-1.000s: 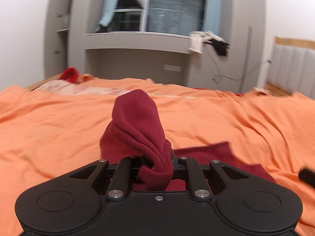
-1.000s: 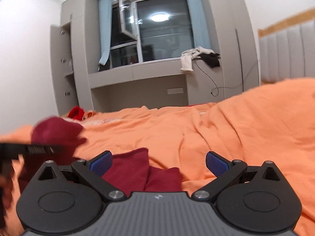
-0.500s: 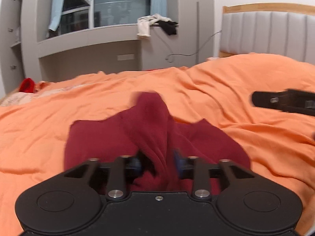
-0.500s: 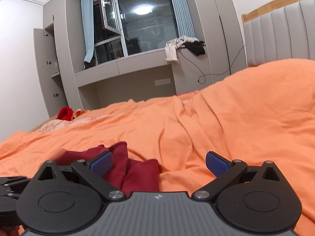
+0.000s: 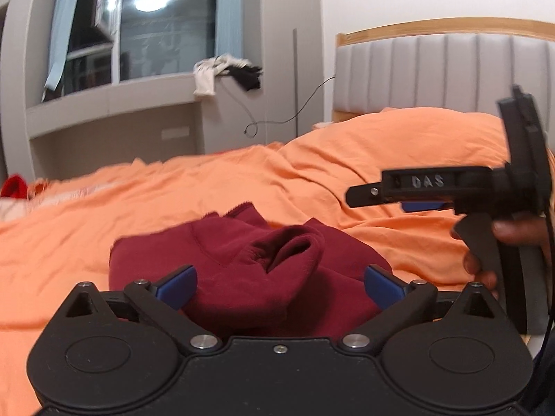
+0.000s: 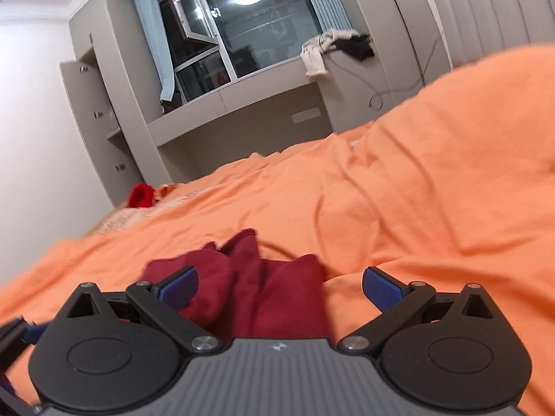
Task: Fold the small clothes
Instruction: 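Move the right gripper to the folded shirt bundle and close on it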
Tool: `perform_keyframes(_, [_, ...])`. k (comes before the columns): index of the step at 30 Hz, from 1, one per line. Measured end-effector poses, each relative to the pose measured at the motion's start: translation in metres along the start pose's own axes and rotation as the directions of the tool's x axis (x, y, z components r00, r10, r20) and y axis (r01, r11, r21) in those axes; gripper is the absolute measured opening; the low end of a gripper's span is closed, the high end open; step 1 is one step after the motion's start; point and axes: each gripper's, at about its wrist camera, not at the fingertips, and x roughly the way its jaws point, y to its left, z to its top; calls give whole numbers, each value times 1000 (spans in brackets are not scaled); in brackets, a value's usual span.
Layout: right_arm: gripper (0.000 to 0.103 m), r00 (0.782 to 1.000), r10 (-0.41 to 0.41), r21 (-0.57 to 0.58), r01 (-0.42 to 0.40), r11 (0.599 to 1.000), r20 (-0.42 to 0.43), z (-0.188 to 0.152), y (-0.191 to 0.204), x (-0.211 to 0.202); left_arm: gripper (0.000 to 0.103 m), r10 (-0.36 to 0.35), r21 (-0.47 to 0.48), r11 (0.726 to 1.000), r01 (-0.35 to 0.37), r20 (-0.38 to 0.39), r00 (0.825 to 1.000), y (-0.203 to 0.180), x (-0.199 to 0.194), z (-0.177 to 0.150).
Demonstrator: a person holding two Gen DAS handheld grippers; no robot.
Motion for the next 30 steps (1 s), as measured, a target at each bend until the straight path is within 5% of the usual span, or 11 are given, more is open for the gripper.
perform_keyframes(6, [103,988,154,118,-150,982,-30,2,7,21,102,33,109,994,-32,-7,999,12,4,-4])
perform_keyframes(11, [103,941,324,81,-317,945,-103,2,23,50,102,33,162,986,-35,15,999,28,3,-10])
perform_keyframes(14, [101,936,319,26,-318,948,-147,0,27,69,102,18,190,981,-28,54,998,35,5,-19])
perform_keyframes(17, [95,936,313,106,-299,948,-159,1,16,85,102,-14,198,980,-4,89,996,39,12,-31])
perform_keyframes(23, [72,939,306,165,-280,946,-158,0,5,94,100,3,240,971,-24,88,996,34,21,-37])
perform_keyframes(30, [62,944,296,123,-279,952,-147,3,16,94,95,-29,180,984,3,143,989,45,6,-41])
